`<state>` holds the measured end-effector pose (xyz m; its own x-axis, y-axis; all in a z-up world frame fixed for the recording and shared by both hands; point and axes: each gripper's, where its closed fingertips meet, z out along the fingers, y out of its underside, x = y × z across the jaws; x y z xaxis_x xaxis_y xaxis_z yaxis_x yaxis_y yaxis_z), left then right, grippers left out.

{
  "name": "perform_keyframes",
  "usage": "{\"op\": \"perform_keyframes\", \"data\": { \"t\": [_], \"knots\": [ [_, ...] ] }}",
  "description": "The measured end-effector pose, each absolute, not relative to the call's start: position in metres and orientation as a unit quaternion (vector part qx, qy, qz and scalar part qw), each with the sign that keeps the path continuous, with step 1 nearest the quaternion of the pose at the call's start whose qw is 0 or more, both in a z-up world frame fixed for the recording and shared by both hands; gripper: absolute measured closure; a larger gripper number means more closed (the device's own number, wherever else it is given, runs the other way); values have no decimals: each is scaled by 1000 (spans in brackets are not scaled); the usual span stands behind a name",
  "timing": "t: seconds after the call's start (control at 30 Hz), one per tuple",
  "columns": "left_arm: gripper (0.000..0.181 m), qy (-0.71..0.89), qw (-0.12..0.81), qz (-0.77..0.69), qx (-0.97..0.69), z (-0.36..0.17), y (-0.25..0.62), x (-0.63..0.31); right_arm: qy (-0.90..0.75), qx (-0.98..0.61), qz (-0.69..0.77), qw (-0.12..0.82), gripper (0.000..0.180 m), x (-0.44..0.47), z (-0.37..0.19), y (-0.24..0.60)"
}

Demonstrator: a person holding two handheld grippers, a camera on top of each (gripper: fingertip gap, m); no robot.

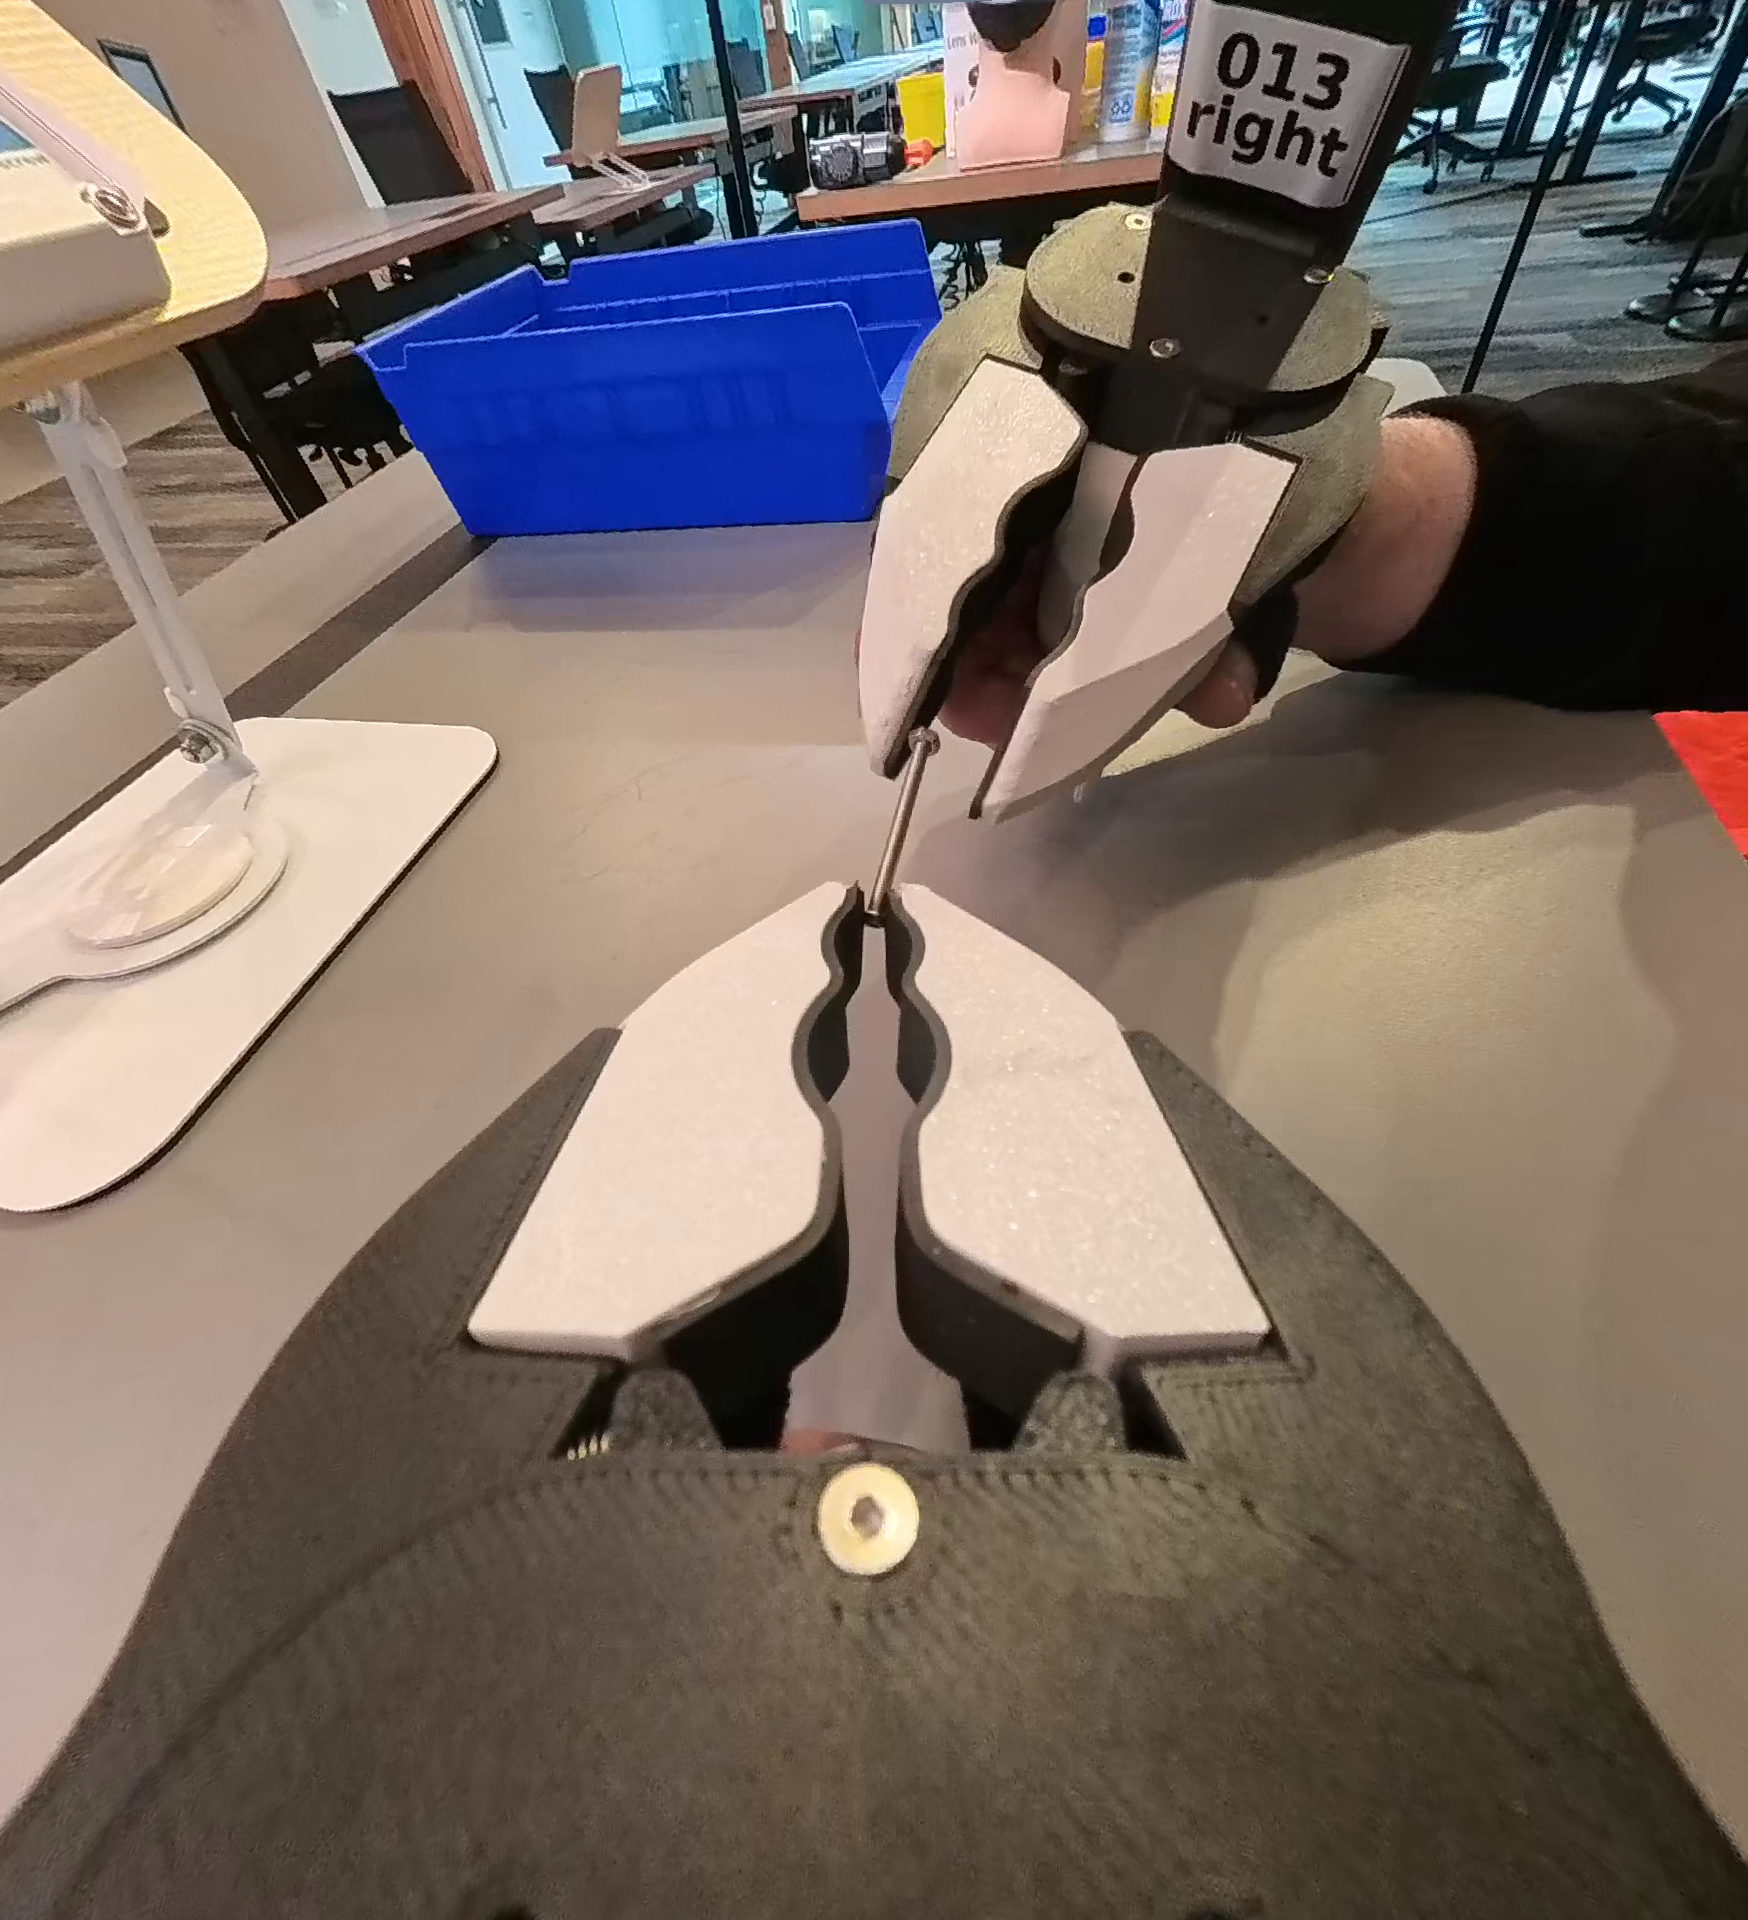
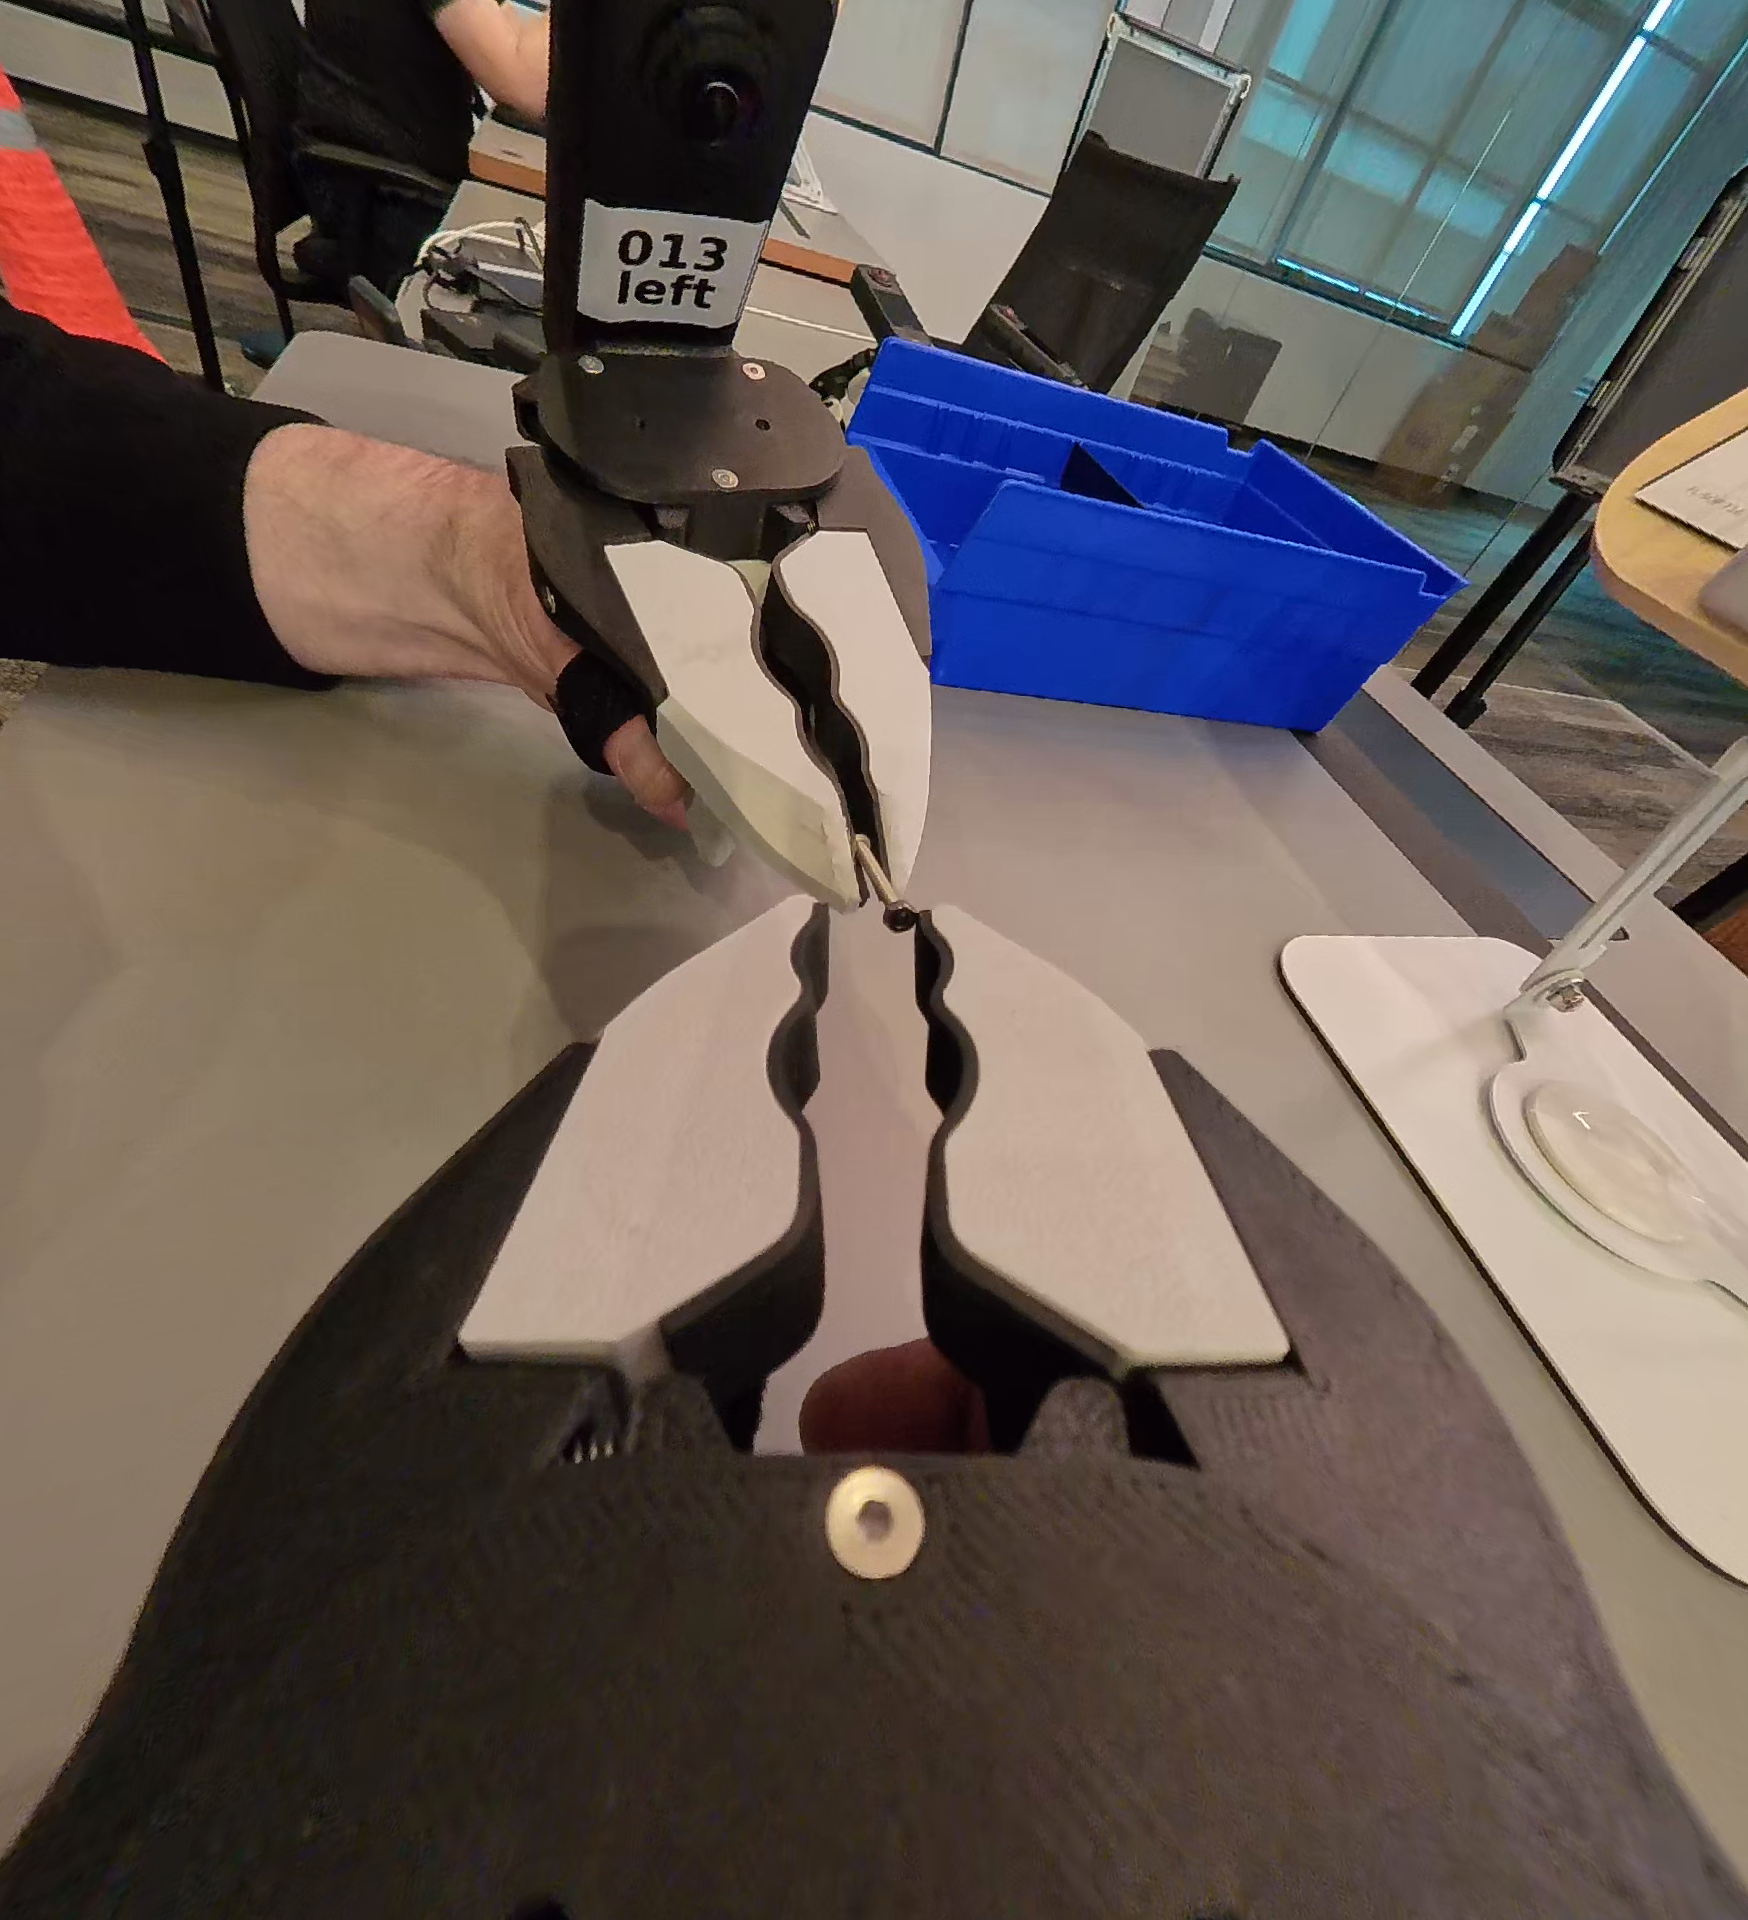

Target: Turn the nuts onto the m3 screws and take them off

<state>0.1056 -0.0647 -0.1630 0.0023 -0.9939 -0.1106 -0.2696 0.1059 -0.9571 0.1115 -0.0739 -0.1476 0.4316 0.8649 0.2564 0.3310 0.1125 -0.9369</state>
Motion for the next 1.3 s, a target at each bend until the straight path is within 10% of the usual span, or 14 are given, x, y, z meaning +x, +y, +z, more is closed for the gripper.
{"op": "perform_keyframes", "data": {
  "t": [1.3],
  "knots": [
    [177, 586, 457, -404, -533, -161, -68, 106, -488, -619, 226, 573, 168, 113, -147, -75]
  ]
}}
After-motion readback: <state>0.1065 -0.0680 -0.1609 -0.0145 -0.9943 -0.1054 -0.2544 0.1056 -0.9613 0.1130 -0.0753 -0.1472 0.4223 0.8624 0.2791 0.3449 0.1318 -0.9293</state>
